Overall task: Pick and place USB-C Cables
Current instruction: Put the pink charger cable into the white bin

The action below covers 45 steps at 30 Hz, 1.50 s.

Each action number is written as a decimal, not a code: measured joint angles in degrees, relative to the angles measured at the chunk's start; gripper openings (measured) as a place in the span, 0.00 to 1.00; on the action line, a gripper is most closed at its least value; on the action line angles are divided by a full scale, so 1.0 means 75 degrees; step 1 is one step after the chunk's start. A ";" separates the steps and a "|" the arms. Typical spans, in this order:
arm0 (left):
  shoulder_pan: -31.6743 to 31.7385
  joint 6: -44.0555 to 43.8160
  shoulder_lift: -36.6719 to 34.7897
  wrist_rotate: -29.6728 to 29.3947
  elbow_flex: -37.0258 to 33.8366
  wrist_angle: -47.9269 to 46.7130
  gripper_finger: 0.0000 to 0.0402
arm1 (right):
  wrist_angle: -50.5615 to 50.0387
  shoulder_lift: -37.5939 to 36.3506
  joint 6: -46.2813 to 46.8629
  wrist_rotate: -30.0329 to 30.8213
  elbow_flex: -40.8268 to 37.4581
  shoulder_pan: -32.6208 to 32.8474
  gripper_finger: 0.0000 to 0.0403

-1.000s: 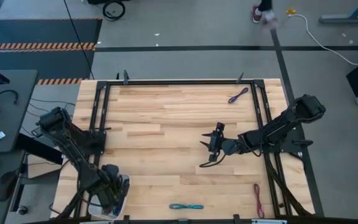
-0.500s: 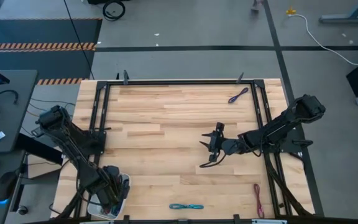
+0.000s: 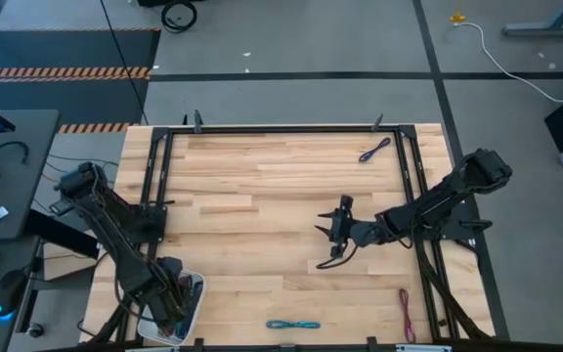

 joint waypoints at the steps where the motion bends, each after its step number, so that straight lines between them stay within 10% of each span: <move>1: 0.0001 -0.0001 -0.0083 0.0100 0.0000 -0.0055 0.47 | -0.0025 0.0000 0.0000 0.0020 0.0000 0.0028 0.39; 4: 0.0012 0.0025 -0.0389 -0.0177 0.0000 -0.0075 0.53 | -0.0131 -0.0004 -0.0048 0.0032 0.0000 0.0148 0.39; 9: 0.0233 0.1115 -0.0668 -0.2769 0.0003 0.0268 0.56 | -0.0195 -0.0317 -0.0224 0.0042 -0.0003 0.0483 0.39; 19: 0.1581 0.8392 -0.0327 -0.8660 0.0006 0.3433 0.45 | -0.1607 -0.1761 0.0260 -0.0184 -0.0003 0.1736 0.39; 32: 0.4567 1.5374 0.2445 -0.4965 0.0012 1.0502 0.36 | -0.4661 -0.2879 0.6386 -0.5260 -0.0003 0.2729 0.38; 38: 0.5577 1.6001 0.3665 -0.3283 0.0006 1.3275 0.35 | -0.5772 -0.2780 1.0027 -0.7340 -0.0003 0.3564 0.34; 45: 0.5894 1.6036 0.4006 -0.2810 0.0000 1.3613 0.35 | -0.5939 -0.2789 1.2671 -0.7636 -0.0003 0.4668 0.31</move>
